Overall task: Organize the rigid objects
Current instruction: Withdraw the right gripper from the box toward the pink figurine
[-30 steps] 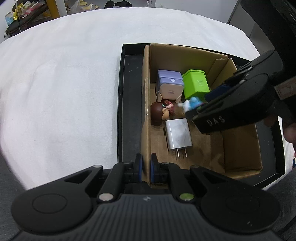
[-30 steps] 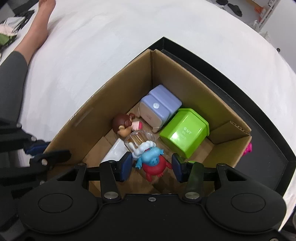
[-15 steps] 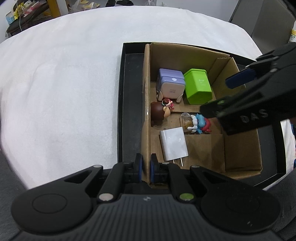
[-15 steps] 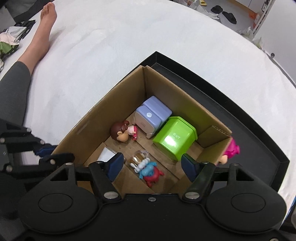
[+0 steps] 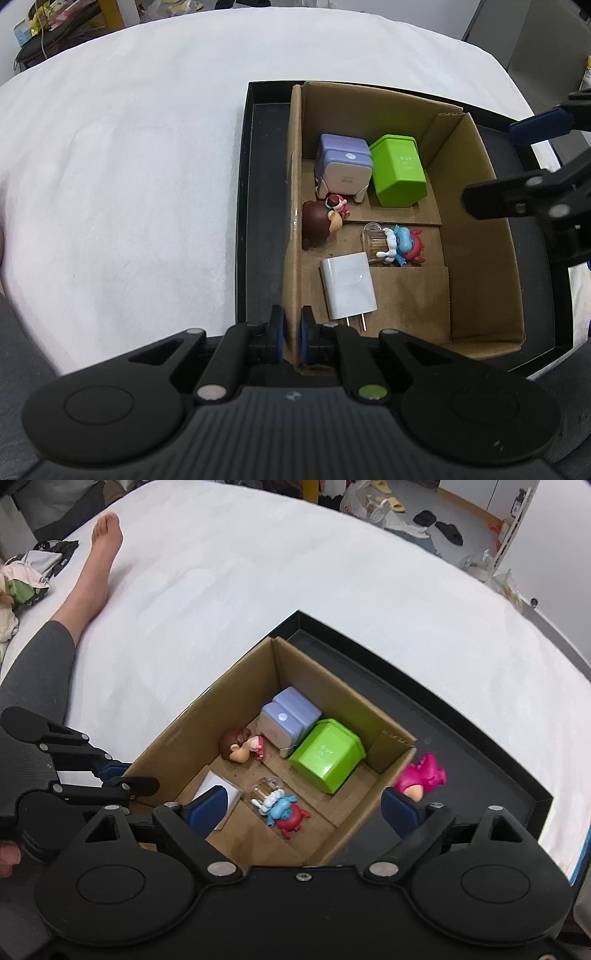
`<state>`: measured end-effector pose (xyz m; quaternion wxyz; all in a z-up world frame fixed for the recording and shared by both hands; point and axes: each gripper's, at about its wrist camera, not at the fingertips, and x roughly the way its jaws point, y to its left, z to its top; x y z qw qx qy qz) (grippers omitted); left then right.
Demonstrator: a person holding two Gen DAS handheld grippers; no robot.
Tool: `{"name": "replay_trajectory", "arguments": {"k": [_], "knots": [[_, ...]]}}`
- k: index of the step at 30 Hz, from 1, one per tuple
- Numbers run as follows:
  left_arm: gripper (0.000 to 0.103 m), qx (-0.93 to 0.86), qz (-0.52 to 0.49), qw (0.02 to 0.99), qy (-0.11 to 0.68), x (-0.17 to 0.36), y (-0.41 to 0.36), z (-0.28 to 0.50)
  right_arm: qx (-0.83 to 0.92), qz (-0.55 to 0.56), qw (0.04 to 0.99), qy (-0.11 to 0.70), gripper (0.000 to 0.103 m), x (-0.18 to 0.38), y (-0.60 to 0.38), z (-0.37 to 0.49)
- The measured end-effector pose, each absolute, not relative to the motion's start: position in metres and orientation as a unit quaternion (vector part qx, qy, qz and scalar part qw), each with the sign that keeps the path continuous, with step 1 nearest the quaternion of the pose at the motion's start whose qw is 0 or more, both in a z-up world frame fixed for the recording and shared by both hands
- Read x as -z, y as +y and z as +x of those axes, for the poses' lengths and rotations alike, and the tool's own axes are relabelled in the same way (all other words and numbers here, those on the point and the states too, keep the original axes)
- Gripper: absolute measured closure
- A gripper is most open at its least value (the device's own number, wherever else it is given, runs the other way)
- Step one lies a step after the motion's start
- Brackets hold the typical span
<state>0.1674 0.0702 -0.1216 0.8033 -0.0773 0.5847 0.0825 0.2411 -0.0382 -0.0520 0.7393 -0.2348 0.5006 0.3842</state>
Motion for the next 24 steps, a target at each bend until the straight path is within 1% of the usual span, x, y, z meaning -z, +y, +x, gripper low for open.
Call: {"name": "replay_trajectory", "arguments": {"k": [4,15,24], "knots": [[0.095,-0.083,-0.071,0.802,0.587,0.122,0.068,0.168,-0.385,-0.228,0.743,0.498,0.009,0.047,-0.049,0.244],[0.096,-0.090,-0.066,0.799,0.591,0.122,0.065,0.170,-0.378,-0.183,0.757,0.501,0.008,0.047,-0.088,0.258],[0.096,-0.096,-0.057,0.796,0.594,0.123,0.061,0.173,-0.356,-0.123,0.777,0.506,0.007,0.054,-0.125,0.281]]}}
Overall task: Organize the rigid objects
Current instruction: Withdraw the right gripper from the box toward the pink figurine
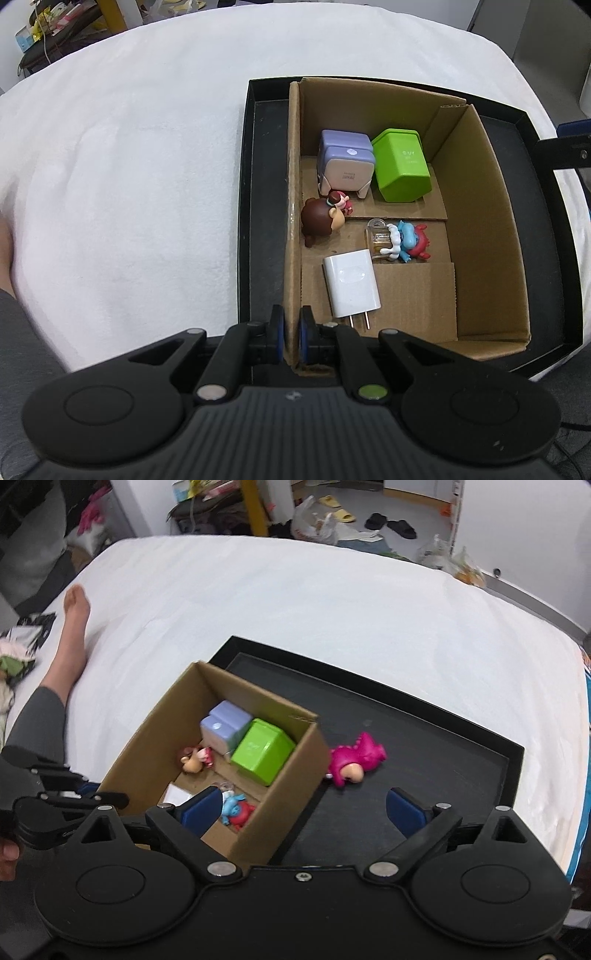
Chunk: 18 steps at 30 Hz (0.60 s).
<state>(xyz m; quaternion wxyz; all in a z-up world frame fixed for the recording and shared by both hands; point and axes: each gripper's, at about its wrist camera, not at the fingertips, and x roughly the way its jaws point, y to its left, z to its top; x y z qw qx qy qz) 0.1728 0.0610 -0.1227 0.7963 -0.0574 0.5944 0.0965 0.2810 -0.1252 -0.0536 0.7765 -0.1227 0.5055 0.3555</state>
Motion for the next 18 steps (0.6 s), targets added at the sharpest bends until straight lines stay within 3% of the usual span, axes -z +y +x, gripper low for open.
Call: {"name": "replay_trajectory", "arguments": {"k": [9,18], "knots": [[0.096,-0.105,-0.057,0.795,0.595,0.122,0.059,0.171,-0.335,-0.080,0.787,0.512,0.008,0.072,-0.148,0.300],[0.096,-0.106,-0.057,0.790,0.601,0.122,0.056,0.173,-0.308,-0.026,0.789,0.532,0.018,0.103,-0.160,0.327]]}}
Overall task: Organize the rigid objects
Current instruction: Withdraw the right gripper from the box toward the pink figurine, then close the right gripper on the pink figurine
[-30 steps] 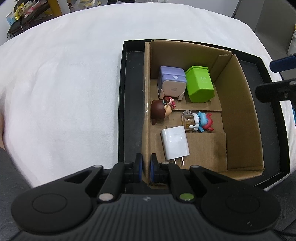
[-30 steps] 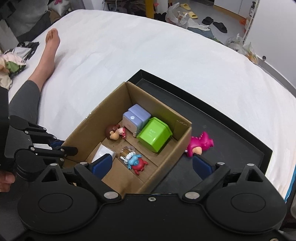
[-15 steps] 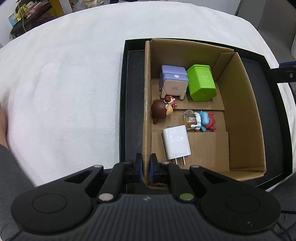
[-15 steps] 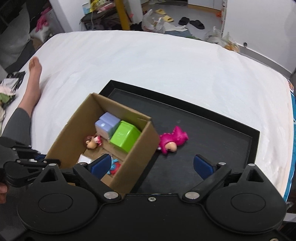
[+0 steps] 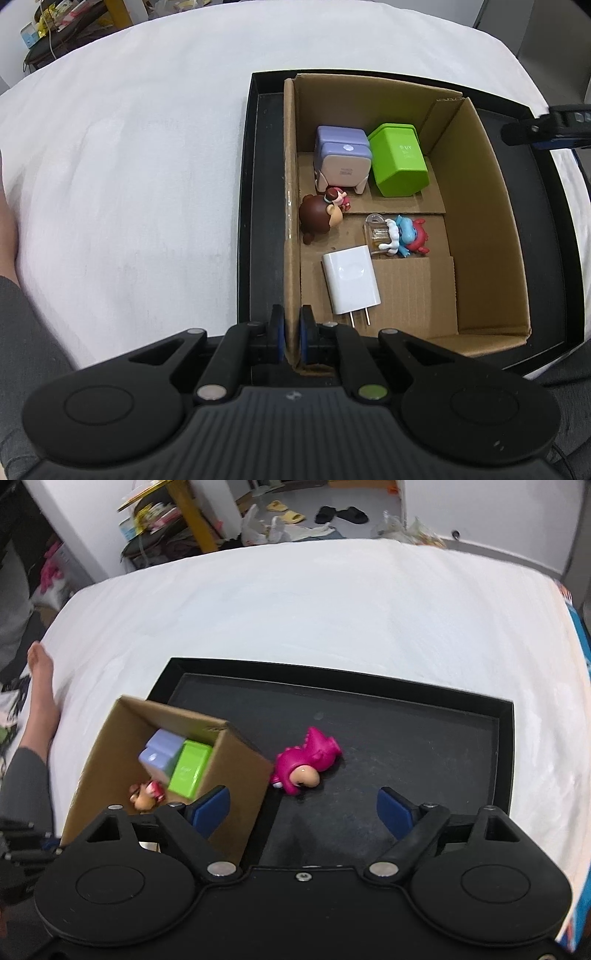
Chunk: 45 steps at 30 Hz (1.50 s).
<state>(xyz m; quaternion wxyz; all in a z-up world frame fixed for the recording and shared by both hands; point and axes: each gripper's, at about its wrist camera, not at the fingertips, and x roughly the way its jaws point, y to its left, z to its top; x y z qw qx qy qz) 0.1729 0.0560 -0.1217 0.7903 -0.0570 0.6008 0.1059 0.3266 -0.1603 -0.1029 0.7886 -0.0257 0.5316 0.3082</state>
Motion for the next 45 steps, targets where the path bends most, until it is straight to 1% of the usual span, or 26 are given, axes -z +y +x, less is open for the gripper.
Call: {"name": "replay_trajectory", "arguments": {"k": [3,5,11,30,33,35,36,38,45], "knots": [[0.096,-0.106,-0.057,0.790,0.601,0.122,0.056,0.174,-0.298,-0.004,0.787,0.540,0.026,0.116,-0.162,0.334],[0.096,-0.106,-0.055,0.790,0.602,0.122,0.055,0.174,-0.292,0.010,0.784,0.548,0.035,0.125,-0.164,0.339],[0.096,-0.105,-0.056,0.789,0.603,0.122,0.055,0.173,-0.285,0.019,0.779,0.558,0.045,0.145,-0.160,0.349],[0.096,-0.097,-0.052,0.784,0.610,0.125,0.058,0.176,-0.278,0.090,0.759,0.582,0.046,0.174,-0.144,0.372],[0.096,-0.096,-0.053,0.784,0.610,0.125,0.057,0.175,-0.274,0.101,0.756,0.586,0.050,0.176,-0.144,0.374],[0.096,-0.095,-0.052,0.786,0.609,0.124,0.057,0.176,-0.267,0.101,0.751,0.595,0.058,0.180,-0.144,0.375],[0.096,-0.096,-0.054,0.785,0.610,0.124,0.057,0.176,-0.263,0.101,0.754,0.594,0.059,0.182,-0.143,0.375],[0.096,-0.095,-0.054,0.785,0.610,0.124,0.057,0.175,-0.260,0.107,0.758,0.589,0.064,0.182,-0.143,0.376],[0.096,-0.096,-0.060,0.785,0.609,0.124,0.059,0.175,-0.247,0.078,0.759,0.597,0.065,0.175,-0.139,0.371]]}}
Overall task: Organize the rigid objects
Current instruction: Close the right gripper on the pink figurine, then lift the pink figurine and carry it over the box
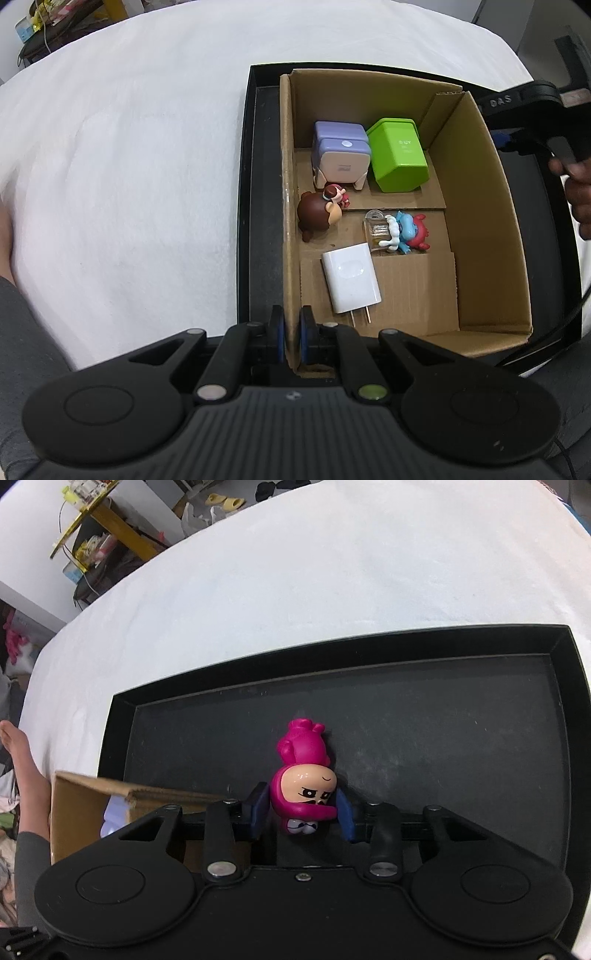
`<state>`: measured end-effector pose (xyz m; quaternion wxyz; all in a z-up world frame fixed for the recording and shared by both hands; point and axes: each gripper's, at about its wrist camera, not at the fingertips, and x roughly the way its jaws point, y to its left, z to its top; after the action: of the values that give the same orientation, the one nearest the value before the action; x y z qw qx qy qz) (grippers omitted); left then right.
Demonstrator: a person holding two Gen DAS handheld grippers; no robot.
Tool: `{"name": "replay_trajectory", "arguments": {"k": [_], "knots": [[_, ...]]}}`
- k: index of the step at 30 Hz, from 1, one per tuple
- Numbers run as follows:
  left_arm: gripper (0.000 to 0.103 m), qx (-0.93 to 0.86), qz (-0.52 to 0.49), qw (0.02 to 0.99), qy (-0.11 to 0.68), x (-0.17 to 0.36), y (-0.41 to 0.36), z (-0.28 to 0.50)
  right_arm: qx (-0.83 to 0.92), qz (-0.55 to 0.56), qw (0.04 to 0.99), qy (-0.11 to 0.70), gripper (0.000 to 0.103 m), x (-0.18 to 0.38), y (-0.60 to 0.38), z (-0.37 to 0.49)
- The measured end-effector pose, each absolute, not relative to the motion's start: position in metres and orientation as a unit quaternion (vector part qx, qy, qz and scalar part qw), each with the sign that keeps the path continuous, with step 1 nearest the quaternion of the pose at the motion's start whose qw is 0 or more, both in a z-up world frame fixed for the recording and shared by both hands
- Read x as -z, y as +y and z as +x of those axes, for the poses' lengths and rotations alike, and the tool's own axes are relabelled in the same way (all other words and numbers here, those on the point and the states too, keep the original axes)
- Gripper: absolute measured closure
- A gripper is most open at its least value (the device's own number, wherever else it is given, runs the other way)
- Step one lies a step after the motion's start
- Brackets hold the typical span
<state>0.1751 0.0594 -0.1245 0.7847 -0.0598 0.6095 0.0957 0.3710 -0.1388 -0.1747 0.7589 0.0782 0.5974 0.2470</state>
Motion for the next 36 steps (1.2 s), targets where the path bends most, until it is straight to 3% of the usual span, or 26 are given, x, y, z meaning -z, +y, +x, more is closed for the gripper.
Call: {"name": "replay_trajectory", "arguments": {"k": [22,36], "knots": [[0.096,-0.096,-0.067,0.791,0.601,0.124,0.062,0.173,-0.271,0.018,0.768,0.580,0.065,0.098,-0.167,0.336],[0.095,-0.090,-0.076,0.796,0.593,0.122,0.068,0.171,-0.322,-0.027,0.772,0.548,0.065,0.036,-0.137,0.308]]}}
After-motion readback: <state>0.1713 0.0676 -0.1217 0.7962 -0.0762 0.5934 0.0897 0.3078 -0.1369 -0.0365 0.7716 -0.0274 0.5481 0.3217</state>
